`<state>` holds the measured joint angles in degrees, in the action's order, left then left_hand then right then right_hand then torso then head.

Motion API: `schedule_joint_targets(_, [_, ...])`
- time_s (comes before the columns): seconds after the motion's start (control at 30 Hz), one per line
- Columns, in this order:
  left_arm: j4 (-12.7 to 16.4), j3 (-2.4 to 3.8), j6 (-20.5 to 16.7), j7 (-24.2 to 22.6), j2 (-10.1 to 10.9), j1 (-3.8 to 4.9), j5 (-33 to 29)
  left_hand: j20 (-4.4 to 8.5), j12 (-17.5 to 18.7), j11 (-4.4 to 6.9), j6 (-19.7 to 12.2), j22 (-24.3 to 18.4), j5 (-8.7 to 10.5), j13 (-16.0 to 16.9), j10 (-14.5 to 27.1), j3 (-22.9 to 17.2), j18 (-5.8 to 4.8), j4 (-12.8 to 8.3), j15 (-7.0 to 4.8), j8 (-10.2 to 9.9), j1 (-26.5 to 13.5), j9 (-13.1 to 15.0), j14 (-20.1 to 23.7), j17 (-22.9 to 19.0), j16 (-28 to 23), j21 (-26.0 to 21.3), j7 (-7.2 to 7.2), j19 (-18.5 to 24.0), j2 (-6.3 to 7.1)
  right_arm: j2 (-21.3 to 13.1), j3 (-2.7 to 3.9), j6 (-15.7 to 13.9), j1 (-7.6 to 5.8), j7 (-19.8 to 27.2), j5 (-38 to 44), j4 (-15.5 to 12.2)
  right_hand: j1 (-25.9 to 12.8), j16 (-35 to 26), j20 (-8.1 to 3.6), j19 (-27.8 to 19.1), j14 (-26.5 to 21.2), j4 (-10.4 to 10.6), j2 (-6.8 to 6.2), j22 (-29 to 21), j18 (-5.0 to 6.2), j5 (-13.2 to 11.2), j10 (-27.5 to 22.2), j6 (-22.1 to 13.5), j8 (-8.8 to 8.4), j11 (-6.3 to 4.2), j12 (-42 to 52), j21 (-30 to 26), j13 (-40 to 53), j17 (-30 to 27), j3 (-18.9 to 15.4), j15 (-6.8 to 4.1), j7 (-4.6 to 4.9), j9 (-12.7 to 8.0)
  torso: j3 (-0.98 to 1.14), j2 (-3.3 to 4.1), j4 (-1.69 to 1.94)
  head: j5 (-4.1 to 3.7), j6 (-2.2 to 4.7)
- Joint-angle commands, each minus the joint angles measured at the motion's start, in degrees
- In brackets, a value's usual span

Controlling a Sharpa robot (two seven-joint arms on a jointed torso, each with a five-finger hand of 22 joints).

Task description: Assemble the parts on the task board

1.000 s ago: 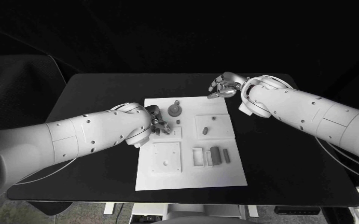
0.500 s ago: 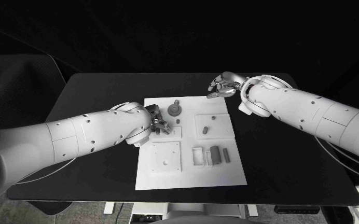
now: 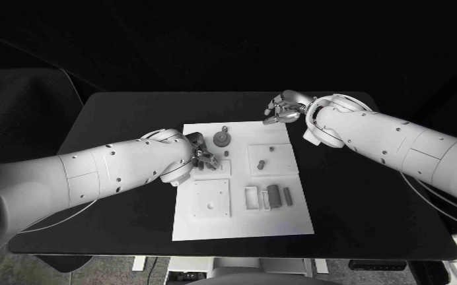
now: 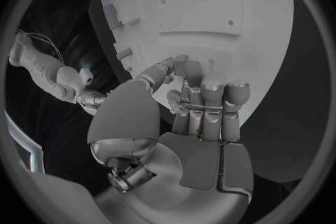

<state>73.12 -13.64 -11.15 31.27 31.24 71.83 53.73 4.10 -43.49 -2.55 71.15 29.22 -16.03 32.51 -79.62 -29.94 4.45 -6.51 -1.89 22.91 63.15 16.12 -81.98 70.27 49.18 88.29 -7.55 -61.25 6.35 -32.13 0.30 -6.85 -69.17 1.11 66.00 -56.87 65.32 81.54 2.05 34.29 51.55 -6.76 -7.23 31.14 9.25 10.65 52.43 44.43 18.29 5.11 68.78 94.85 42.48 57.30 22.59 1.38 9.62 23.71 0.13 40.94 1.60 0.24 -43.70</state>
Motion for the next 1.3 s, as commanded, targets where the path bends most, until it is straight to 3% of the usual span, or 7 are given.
schedule_joint_targets(0.03, [0.3, -0.05, 1.5, -0.6, -0.2, -0.12, 0.9, 0.05, -0.4, 4.74, 9.3, 0.1, -0.70, 0.2, -8.1, -0.5, 5.98, -0.8, -2.35, 4.9, 0.5, 23.5, -1.4, 0.1, 0.5, 0.5, 5.39, -0.5, -0.70, 0.0, 0.02, 0.9, -0.01, 0.4, 0.0, -0.1, 0.3, -0.1, 0.01, -0.4, -0.5, 0.1, 0.08, -0.1, -0.11, 0.4, -0.4, 0.2, 0.39, 0.13, -0.2, 0.8, -0.1, -0.1, 0.2, 0.03, 0.09, 0.1, -0.01, 0.00, 0.03, -0.02, -0.11])
schedule_joint_targets(0.33, [0.2, -0.05, 1.4, -0.6, -0.3, -0.12, 2.2, 0.20, -2.0, 5.24, 10.0, 0.9, -4.91, 1.2, -8.8, -0.6, 6.33, -1.0, -2.75, 6.5, 1.1, 24.4, -1.9, 1.0, 2.3, 2.0, 5.85, -1.0, -0.36, 0.1, 0.02, 1.0, -0.01, 0.3, 0.0, -0.1, 0.3, -0.1, 0.02, -0.4, -0.5, 0.1, 0.09, -0.1, -0.12, 0.4, -0.4, 0.1, 0.39, 0.13, -0.1, 0.8, -0.1, -0.1, 0.2, 0.04, 0.09, 0.1, -0.03, -0.02, 0.02, -0.02, -0.10])
schedule_joint_targets(1.3, [0.1, -0.02, 2.3, 0.2, 0.2, -0.13, 2.0, 0.27, -2.8, 5.50, 10.4, 1.3, -6.99, 1.7, -9.1, -0.6, 6.53, -1.1, -2.94, 7.4, 1.4, 24.9, -2.2, 1.4, 3.3, 2.8, 6.12, -1.3, -0.12, 0.0, 0.02, 1.2, 0.00, 0.3, 0.0, 0.0, 0.2, -0.1, 0.03, -0.4, -0.6, 0.1, 0.11, -0.1, -0.14, 0.4, -0.4, 0.1, 0.39, 0.15, -0.1, 0.7, -0.1, -0.1, 0.2, 0.06, 0.09, 0.1, -0.10, -0.05, 0.07, -0.07, -0.25])
